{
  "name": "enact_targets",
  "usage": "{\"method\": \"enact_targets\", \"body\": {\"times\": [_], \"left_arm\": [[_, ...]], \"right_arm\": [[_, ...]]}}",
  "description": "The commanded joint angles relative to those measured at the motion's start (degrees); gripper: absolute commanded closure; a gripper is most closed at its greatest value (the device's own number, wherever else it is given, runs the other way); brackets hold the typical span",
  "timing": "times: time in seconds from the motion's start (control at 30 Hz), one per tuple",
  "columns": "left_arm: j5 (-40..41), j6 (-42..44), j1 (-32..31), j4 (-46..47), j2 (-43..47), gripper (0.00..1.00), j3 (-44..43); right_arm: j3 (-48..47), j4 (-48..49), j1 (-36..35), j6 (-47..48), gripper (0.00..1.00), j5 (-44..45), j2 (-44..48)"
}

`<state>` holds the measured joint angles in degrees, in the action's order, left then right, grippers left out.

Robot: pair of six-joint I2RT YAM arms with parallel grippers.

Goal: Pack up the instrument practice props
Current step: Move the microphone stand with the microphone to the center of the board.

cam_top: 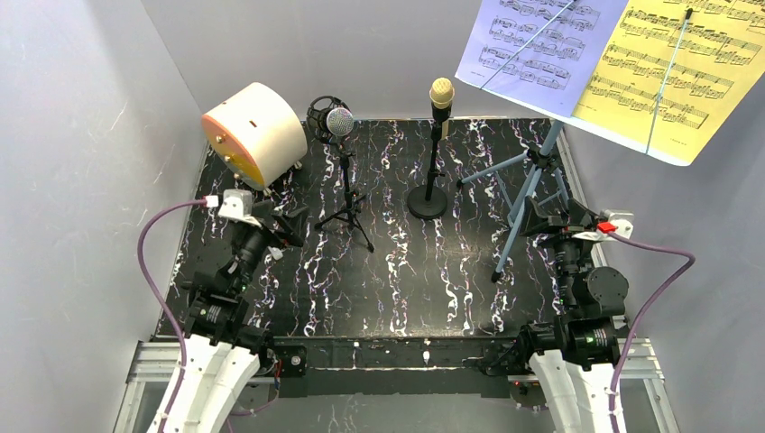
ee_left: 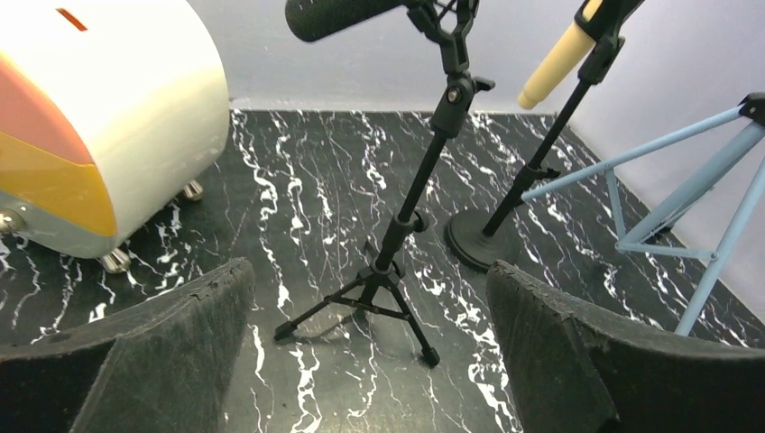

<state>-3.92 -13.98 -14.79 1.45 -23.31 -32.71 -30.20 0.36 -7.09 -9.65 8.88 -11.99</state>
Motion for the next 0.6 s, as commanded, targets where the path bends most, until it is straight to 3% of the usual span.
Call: {"method": "enact_targets", "body": {"times": [0.0, 0.23, 0.57], "left_arm": [[-4.05, -1.48, -0.24, 0.10, -5.49, 0.02, -3.64], [-10.92, -6.27, -0.21, 3.44, -15.14, 0.02, -5.52], [-16.40, -18.05, -0.25, 28.89, -31.42, 0.06, -5.63]], "right_arm": [[-0.65, 2.11, -0.02, -0.60, 0.01, -1.52, -0.85], [-1.92, 0.73, -0.43, -2.95, 0.01, -7.68, -2.25], [-6.97, -7.59, -0.43, -5.83, 0.01, -21.36, -6.08]]}}
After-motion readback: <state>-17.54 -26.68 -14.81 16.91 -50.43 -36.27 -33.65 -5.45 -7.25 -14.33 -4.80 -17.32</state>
